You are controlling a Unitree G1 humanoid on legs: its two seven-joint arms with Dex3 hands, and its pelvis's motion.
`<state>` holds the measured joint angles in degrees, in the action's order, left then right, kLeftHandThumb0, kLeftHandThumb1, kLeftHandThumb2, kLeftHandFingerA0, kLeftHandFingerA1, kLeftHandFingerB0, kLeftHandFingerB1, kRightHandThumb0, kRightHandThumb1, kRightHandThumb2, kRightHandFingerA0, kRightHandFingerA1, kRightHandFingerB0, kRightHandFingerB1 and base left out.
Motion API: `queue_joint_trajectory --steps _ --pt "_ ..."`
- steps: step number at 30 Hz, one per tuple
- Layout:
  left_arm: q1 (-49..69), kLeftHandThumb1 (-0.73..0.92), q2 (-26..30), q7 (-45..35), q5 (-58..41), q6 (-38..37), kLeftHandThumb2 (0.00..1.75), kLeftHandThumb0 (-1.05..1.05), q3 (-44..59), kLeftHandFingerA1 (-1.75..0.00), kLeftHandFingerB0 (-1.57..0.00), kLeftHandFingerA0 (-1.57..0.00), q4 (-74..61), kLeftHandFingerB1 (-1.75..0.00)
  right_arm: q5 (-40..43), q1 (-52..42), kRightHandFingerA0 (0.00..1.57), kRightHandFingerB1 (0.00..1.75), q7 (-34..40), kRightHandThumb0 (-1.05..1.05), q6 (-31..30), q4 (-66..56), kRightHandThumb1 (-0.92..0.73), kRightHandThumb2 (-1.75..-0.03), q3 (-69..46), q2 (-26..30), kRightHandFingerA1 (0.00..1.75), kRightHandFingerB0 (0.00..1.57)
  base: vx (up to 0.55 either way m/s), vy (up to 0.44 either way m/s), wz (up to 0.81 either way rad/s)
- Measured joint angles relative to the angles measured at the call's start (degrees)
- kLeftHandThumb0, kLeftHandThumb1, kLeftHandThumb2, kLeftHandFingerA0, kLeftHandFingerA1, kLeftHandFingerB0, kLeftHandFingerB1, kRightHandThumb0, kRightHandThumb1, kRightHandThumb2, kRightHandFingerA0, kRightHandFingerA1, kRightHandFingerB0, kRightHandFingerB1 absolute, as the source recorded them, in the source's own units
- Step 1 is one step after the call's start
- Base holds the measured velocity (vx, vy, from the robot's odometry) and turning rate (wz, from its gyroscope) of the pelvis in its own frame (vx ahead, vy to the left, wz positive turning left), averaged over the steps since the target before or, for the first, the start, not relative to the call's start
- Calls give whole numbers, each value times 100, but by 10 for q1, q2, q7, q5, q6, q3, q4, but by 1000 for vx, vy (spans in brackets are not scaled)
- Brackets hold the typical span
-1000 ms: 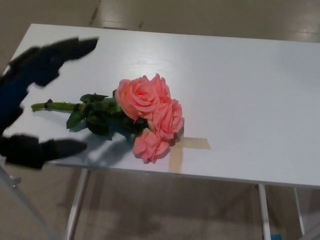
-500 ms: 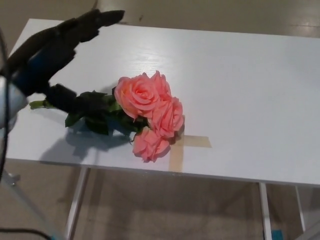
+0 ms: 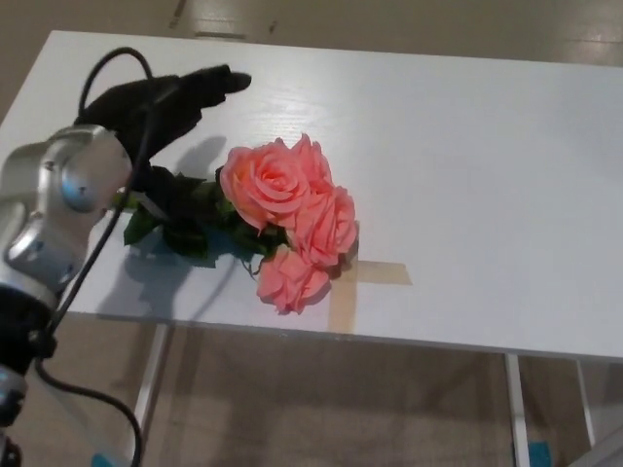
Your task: Use the left hand to pick up the rose and passes it to a human.
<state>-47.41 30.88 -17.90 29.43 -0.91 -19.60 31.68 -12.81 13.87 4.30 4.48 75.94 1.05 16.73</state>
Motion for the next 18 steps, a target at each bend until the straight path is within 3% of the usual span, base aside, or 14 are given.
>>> queue_joint_trajectory --steps 18 --pt "-24 33 -35 21 38 38 70 -48 -25 -14 0 0 92 -21 0 -1 66 46 0 -32 0 0 -58 -72 -5 0 53 48 0 0 0"
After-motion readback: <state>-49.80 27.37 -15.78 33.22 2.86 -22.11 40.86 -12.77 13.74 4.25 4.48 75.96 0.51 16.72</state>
